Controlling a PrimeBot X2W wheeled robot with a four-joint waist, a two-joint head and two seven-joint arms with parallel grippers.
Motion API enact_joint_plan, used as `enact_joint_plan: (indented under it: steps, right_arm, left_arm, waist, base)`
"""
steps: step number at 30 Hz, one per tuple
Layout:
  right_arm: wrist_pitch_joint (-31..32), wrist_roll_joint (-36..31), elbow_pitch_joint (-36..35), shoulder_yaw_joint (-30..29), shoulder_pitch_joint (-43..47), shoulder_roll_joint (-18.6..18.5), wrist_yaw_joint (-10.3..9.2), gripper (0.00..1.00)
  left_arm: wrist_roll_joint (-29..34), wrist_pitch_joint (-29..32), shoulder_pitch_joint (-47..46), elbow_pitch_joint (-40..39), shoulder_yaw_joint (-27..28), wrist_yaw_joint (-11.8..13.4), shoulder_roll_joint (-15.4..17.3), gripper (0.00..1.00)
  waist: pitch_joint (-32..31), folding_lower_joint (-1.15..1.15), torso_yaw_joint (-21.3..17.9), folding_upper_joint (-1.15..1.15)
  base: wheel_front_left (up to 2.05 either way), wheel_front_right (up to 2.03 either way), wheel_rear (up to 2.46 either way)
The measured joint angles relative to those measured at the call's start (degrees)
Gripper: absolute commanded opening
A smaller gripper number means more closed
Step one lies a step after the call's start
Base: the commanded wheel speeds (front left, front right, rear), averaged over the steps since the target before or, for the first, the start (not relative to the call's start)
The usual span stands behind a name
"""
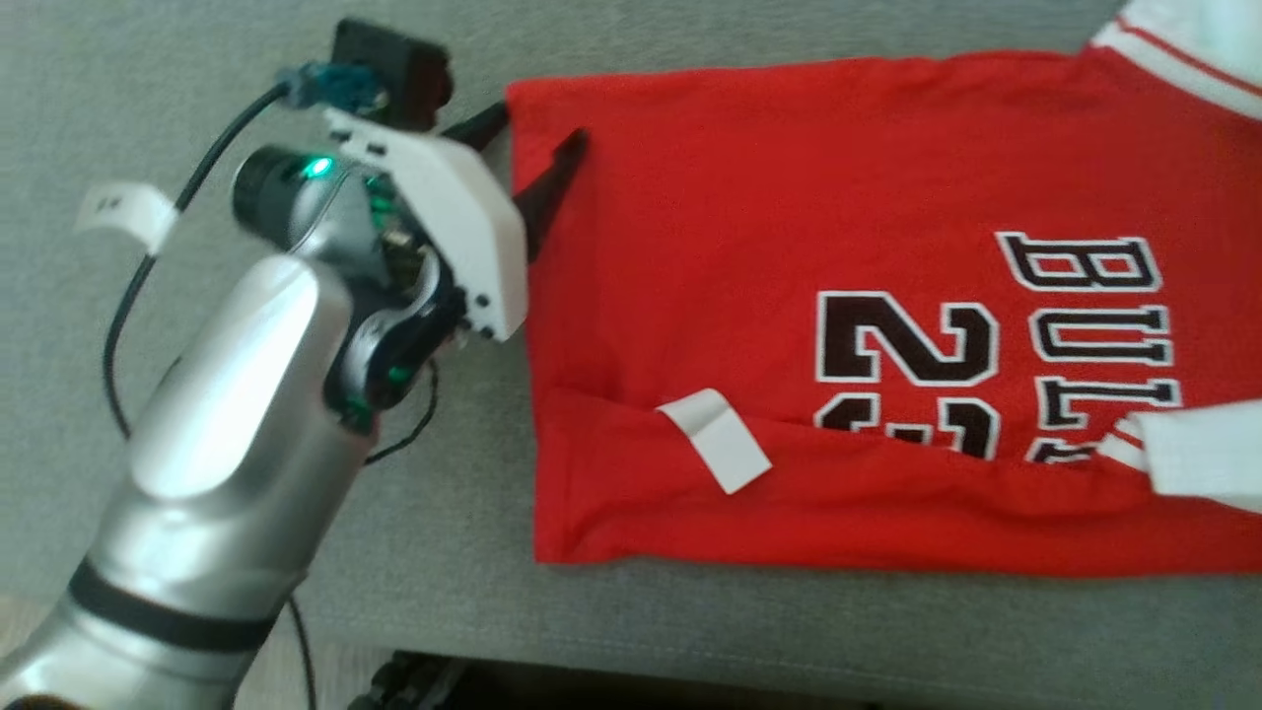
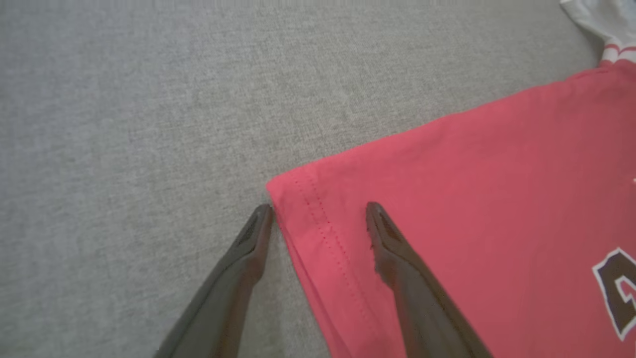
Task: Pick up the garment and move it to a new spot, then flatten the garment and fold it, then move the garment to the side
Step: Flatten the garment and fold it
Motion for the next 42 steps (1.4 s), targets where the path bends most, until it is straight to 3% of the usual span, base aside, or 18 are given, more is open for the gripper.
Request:
enact_joint_plan:
  steps: [5,15,17,18,19,20,25,29,34,42]
  right_arm:
    - [-2.92,-1.89,7.46,1.89,-3.39,0.30,0.01,1.00]
    - [-4.37,0.34,12.56,5.86,-7.16,0.42,0.01,1.00]
    - [-4.37,1.51,13.26,6.60,-7.36,0.43,0.01,0.56]
    - [-4.37,1.51,13.26,6.60,-7.36,0.43,0.01,0.38]
    - [-4.37,2.14,13.40,7.08,-7.39,0.45,0.01,0.04]
    - [-4.37,2.90,13.51,7.54,-7.38,0.55,0.01,0.00]
    - [-8.02,5.78,13.70,9.29,-7.19,0.91,0.01,0.00]
    - [-13.73,6.22,14.57,8.33,-7.54,0.84,0.01,0.00]
    - [-15.48,9.05,14.46,8.33,-7.86,0.07,0.01,0.00]
    - [-18.47,15.39,3.98,9.84,1.66,-3.94,0.01,0.00]
  left_arm:
    - [0.47,-0.55,-3.05,2.79,-1.34,-1.09,-1.27,1.00]
    - [0.37,-0.46,-4.76,5.11,-1.59,-2.64,-1.60,1.00]
    - [-0.09,0.27,-4.95,5.59,-1.67,-3.12,-1.53,1.00]
    - [-0.09,0.27,-4.95,5.59,-1.67,-3.12,-1.53,0.81]
    - [-0.21,0.74,-5.21,5.81,-1.80,-3.50,-1.42,0.29]
    - [-0.27,1.18,-5.40,6.02,-1.92,-3.89,-1.33,0.00]
    - [-1.90,2.61,-5.24,5.91,-3.44,-5.45,-0.93,0.00]
    - [-1.89,1.44,-5.18,5.73,-2.68,-4.33,-0.05,0.00]
    - [-2.34,-0.03,-4.34,2.47,-0.34,-3.52,1.16,0.00]
    - [-5.21,-1.18,6.00,-5.33,1.11,-2.12,4.34,0.00]
  waist:
    - [1.14,-0.01,1.63,0.00]
    - [1.11,-0.01,0.74,0.00]
    - [0.82,-0.01,0.57,0.00]
    - [0.82,-0.01,0.57,0.00]
    - [0.67,-0.01,0.48,0.00]
    - [0.49,-0.01,0.39,0.00]
    - [-0.68,-0.01,-0.23,0.00]
    - [-1.93,-0.01,-0.90,0.00]
    - [-3.70,-0.01,-2.15,0.00]
    - [-7.06,-0.01,-4.70,0.00]
  base:
    - [0.00,0.00,0.00]
    - [0.00,0.00,0.00]
    - [0.00,0.00,0.00]
    - [0.00,0.00,0.00]
    - [0.00,0.00,0.00]
    - [0.00,0.00,0.00]
    - [0.00,0.00,0.00]
    - [0.00,0.00,0.00]
    - [0.00,0.00,0.00]
    - [0.00,0.00,0.00]
